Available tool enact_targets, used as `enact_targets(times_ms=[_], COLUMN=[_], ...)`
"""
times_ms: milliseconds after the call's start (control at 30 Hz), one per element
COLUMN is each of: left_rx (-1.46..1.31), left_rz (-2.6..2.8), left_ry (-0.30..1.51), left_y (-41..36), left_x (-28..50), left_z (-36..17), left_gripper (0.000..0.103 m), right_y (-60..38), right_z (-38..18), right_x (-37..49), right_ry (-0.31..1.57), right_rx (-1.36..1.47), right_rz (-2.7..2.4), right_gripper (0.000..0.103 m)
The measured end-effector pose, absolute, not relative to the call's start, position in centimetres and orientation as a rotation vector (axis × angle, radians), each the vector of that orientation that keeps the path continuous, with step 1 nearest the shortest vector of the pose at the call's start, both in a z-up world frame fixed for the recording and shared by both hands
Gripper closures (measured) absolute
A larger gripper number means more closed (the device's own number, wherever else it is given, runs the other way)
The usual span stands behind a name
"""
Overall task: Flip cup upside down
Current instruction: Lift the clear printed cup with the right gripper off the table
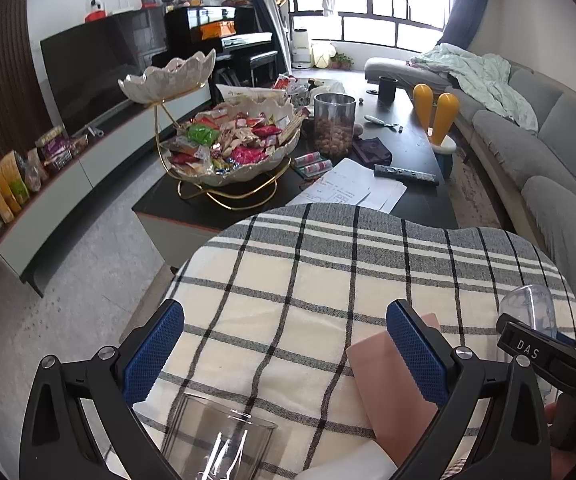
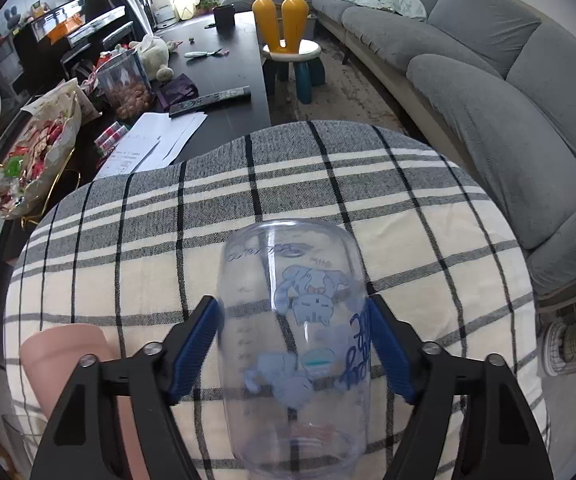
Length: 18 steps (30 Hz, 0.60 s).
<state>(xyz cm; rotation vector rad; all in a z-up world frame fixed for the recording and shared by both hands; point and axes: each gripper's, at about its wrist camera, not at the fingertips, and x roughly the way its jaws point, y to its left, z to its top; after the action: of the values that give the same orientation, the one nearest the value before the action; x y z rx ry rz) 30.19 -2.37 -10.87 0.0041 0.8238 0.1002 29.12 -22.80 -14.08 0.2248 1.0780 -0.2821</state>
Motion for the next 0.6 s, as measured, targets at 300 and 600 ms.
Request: enact_targets(times_ms=[300, 600], left_rx=[-0.014, -0.04], left_rz=[0.083, 0.056], left_ry=[0.828, 0.789], left_y=[-2.5, -1.9], left_x=[29.7, 26.4], left_z=[-10.4, -6.0], left_gripper=[0.0, 0.0], right_y=[-23.1, -22.6], right_z=[-12.8, -6.5], right_x=[28.3, 24.1], right_ry=[1.027, 0.946], right_rx=[0.252, 0.262], right_rz=[-0.262, -0.228], right_gripper=[0.031, 0.031])
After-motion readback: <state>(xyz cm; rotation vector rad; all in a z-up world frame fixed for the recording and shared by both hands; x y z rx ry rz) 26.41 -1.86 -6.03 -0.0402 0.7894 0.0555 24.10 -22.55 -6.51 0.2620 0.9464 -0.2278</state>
